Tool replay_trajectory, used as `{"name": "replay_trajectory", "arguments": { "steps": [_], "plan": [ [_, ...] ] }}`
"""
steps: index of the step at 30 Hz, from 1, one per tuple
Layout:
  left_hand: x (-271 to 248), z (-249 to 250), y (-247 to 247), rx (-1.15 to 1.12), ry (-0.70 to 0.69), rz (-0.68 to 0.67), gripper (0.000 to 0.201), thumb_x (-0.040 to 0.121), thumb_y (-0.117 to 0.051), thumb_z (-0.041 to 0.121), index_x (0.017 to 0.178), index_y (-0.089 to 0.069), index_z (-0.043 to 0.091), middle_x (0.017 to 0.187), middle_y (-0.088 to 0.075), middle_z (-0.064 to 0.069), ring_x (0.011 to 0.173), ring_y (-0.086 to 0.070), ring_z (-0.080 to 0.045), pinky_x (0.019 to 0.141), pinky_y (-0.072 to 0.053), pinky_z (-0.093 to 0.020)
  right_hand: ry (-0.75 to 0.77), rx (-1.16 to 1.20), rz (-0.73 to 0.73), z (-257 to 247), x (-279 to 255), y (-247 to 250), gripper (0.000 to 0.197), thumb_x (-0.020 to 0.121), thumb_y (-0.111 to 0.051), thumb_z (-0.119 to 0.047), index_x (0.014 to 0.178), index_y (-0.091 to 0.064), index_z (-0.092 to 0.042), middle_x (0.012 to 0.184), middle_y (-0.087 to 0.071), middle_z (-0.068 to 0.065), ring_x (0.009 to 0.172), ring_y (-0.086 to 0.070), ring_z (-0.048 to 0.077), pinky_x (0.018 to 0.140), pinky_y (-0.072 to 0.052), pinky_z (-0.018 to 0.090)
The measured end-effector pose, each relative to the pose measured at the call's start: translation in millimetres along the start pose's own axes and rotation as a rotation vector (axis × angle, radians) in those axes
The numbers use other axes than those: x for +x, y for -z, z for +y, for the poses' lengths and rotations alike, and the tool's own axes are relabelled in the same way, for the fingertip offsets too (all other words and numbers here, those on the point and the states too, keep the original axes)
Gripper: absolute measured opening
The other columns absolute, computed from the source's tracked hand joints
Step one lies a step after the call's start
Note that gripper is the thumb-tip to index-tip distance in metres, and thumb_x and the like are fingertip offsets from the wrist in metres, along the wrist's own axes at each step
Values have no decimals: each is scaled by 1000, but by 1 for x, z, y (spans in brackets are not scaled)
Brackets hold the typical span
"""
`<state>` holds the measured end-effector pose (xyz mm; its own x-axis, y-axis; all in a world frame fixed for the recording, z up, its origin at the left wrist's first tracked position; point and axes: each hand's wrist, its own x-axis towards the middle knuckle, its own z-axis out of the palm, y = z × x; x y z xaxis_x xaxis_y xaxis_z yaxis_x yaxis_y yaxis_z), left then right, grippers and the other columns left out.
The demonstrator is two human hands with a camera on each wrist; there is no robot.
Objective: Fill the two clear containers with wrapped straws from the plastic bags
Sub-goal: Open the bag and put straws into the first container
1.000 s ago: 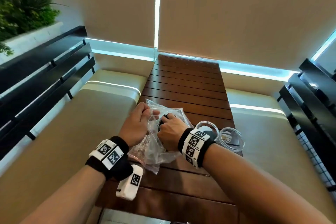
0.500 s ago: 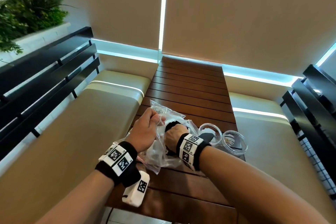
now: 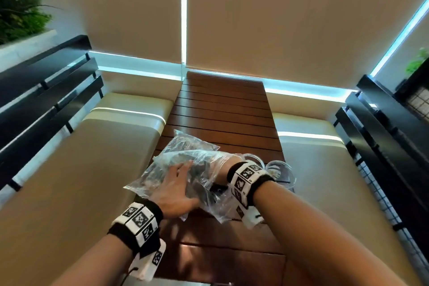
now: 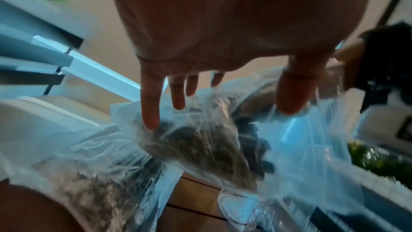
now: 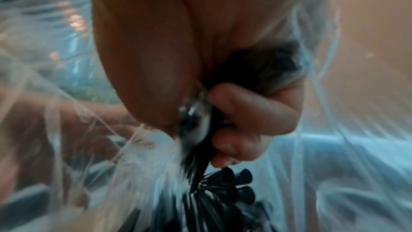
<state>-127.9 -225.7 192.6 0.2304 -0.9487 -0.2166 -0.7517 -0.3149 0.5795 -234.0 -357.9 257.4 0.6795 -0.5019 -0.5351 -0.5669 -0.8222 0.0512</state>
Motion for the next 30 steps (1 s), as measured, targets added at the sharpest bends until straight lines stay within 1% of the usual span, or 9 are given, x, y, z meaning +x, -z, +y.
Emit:
{"name": "replay_trajectory", "arguments": {
  "steps": [3, 6, 8, 11, 14, 18, 20, 25, 30],
  "plan": [
    [13, 1, -8, 19, 44, 43, 111, 68, -74, 48, 145, 6, 47, 147, -8, 2, 127, -45, -36, 102, -45, -50, 39, 105, -67, 6, -1, -2, 7, 98, -55, -28, 104, -52, -27, 73, -35, -12, 67, -42, 5, 62, -36, 8],
    [24, 5, -14, -11, 63, 138, 99, 77, -72, 43, 146, -1, 47, 149, -9, -3, 121, -53, -37, 94, -53, -49, -1, 312, -49, 13, 0, -5, 29, 98, -54, -17, 72, -43, -24, 70, -41, -9, 59, -37, 2, 53, -35, 13],
    [29, 9, -15, 10, 5, 168, 91, 80, -71, 31, 147, -11, 44, 150, -13, -3, 124, -49, -35, 97, -51, -47, -11, 432, -60, 12, 0, -9, 36, 99, -50, -8, 67, -38, -21, 68, -40, -3, 57, -37, 8, 51, -38, 15],
    [39, 12, -10, 91, -58, 238, 66, 87, -65, 19, 142, -33, 34, 143, -30, -6, 118, -53, -30, 97, -51, -45, -45, 670, -24, 15, -3, -13, 33, 102, -42, -5, 69, -43, -13, 57, -46, -1, 50, -43, 10, 54, -52, 19],
    [56, 14, -1, 63, -66, 322, 49, 88, -56, 2, 132, -52, 23, 126, -48, -9, 107, -57, -28, 93, -51, -40, -145, 729, 25, 28, -7, -17, 38, 104, -41, -26, 68, -43, -16, 63, -47, -1, 51, -42, 11, 43, -39, 17],
    [70, 22, 4, 24, -68, 346, 24, 87, -63, 11, 110, -63, 17, 111, -54, -7, 99, -57, -25, 90, -49, -37, -252, 965, -49, 37, 4, -33, 52, 95, -46, -59, 88, -63, -10, 76, -62, 7, 47, -48, 16, 44, -38, 21],
    [74, 22, 1, 30, -59, 344, 19, 85, -66, 12, 103, -64, 18, 105, -55, -5, 95, -57, -22, 86, -49, -34, -264, 1039, -108, 38, 9, -39, 61, 87, -55, -66, 97, -68, -7, 88, -70, 10, 58, -55, 19, 54, -44, 26],
    [79, 23, -4, 37, -26, 362, 20, 83, -55, -3, 86, -61, 16, 95, -54, -4, 86, -56, -20, 79, -47, -29, -260, 1036, -179, 45, 6, -41, 23, 95, -60, -36, 87, -61, -14, 68, -55, 2, 48, -45, 13, 42, -34, 19],
    [91, 17, 7, 24, 95, 506, 17, 85, -52, -2, 87, -63, 10, 91, -50, -8, 79, -50, -24, 71, -40, -29, -170, 1002, -89, 68, -18, -31, 23, 93, -64, -23, 106, -61, -4, 79, -62, 8, 55, -52, 19, 41, -36, 24]
  ]
}}
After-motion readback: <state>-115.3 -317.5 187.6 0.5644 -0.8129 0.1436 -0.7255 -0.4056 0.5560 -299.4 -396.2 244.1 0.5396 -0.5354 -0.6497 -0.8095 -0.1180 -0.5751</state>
